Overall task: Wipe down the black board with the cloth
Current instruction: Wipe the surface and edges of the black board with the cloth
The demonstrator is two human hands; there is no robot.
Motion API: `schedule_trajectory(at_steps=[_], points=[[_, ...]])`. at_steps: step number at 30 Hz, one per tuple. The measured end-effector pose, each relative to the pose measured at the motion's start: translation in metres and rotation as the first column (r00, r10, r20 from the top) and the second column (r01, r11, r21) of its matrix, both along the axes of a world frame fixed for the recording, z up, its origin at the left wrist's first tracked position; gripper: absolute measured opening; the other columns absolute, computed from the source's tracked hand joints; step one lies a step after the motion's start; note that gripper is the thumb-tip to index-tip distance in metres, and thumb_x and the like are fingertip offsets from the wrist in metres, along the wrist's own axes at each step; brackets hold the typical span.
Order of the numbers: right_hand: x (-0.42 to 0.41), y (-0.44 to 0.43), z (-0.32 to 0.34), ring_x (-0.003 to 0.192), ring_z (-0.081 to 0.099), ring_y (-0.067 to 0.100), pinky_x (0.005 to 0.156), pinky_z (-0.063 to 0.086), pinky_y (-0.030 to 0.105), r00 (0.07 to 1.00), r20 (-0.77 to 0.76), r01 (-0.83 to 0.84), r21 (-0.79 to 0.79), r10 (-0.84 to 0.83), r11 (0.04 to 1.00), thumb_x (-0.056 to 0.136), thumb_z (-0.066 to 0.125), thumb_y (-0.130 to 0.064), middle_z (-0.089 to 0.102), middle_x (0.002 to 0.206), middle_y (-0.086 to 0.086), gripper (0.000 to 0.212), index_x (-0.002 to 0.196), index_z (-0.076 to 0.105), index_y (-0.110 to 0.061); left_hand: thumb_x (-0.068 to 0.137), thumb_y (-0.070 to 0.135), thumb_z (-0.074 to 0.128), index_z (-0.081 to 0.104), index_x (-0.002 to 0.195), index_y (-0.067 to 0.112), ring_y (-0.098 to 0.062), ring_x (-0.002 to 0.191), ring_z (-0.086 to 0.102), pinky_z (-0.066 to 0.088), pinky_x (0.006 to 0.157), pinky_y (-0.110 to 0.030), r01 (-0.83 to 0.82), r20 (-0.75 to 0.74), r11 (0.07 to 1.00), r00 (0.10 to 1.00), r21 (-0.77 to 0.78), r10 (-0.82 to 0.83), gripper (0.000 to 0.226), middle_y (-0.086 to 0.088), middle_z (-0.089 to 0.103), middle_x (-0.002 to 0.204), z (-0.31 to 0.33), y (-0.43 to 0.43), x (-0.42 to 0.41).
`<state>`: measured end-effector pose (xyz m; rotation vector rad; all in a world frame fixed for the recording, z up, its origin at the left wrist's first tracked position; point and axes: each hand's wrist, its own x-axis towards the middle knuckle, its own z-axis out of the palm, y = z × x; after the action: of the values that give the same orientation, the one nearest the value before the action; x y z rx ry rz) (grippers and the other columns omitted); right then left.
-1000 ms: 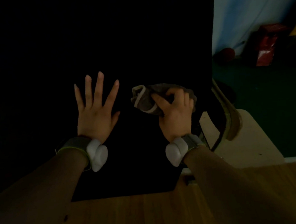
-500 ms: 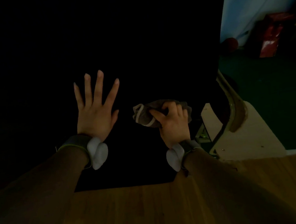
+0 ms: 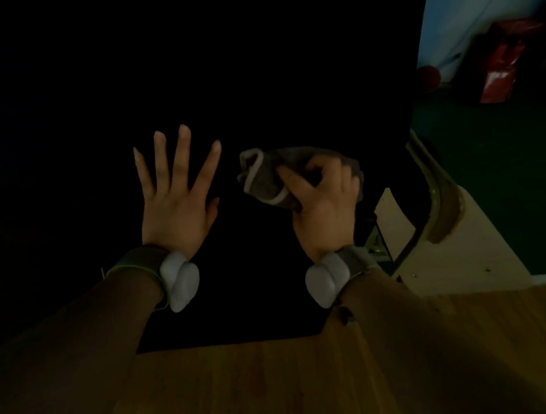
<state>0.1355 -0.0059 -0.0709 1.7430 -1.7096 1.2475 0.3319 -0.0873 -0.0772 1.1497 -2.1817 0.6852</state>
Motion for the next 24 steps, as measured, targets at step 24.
schedule_trajectory(at_steps=[24], points=[[-0.011, 0.019, 0.01, 0.091, 0.055, 0.054, 0.08, 0.045, 0.058, 0.988, 0.088, -0.148, 0.36, 0.124, 0.921, 0.069, 0.061, -0.013, 0.06, 0.1, 0.029, 0.04, 0.108, 0.071, -0.01, 0.085, 0.04, 0.049, 0.022, 0.149, 0.026, -0.037, 0.141, 0.013, 0.004, 0.11, -0.063, -0.007, 0.007, 0.999, 1.0, 0.053, 0.007, 0.071, -0.012, 0.016, 0.155, 0.026, 0.028, 0.01]])
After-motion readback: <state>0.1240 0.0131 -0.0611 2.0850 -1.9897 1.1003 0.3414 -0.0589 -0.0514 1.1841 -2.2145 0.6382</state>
